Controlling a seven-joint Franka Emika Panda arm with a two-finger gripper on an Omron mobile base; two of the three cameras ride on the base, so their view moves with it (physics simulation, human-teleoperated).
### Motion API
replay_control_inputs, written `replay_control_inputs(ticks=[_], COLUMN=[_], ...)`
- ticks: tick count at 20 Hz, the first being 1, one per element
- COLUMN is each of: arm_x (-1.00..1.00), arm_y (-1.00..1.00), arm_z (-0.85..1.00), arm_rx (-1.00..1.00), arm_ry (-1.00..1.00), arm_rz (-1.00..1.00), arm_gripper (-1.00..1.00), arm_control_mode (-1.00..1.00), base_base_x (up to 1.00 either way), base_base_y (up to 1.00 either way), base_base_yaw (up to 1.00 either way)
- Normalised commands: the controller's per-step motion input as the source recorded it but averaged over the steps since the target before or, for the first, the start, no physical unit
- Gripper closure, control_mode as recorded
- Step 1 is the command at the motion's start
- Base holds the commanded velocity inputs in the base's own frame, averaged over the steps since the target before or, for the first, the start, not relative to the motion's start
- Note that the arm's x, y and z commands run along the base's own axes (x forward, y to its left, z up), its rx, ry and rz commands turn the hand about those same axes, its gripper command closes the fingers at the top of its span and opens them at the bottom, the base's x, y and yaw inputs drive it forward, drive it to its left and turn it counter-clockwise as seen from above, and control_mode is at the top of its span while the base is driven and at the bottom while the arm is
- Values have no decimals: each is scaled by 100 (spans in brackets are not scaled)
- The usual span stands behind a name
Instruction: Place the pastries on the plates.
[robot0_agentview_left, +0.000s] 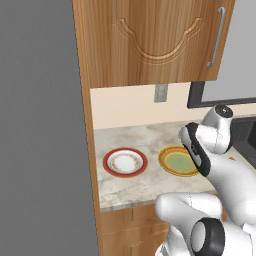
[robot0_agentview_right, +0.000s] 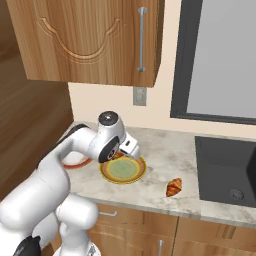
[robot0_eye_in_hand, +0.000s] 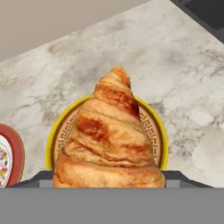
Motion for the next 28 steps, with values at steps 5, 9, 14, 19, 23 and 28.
replay_control_inputs(ticks=[5, 9, 14, 19, 23, 28], arm_x=[0, 0, 0, 10, 25, 31], arm_y=[65, 69, 82, 77, 49, 17], arm_z=[6, 9, 14, 0, 0, 0], arm_rx=[0, 0, -2, -2, -3, -4], arm_ry=[0, 0, 0, 7, 7, 19], arm_rz=[14, 13, 12, 7, 9, 7], arm_gripper=[100, 100, 100, 100, 100, 100], arm_control_mode=[-100, -100, -100, -100, -100, -100], base_base_x=[0, 0, 0, 0, 0, 0], base_base_y=[0, 0, 0, 0, 0, 0], base_base_yaw=[0, 0, 0, 0, 0, 0])
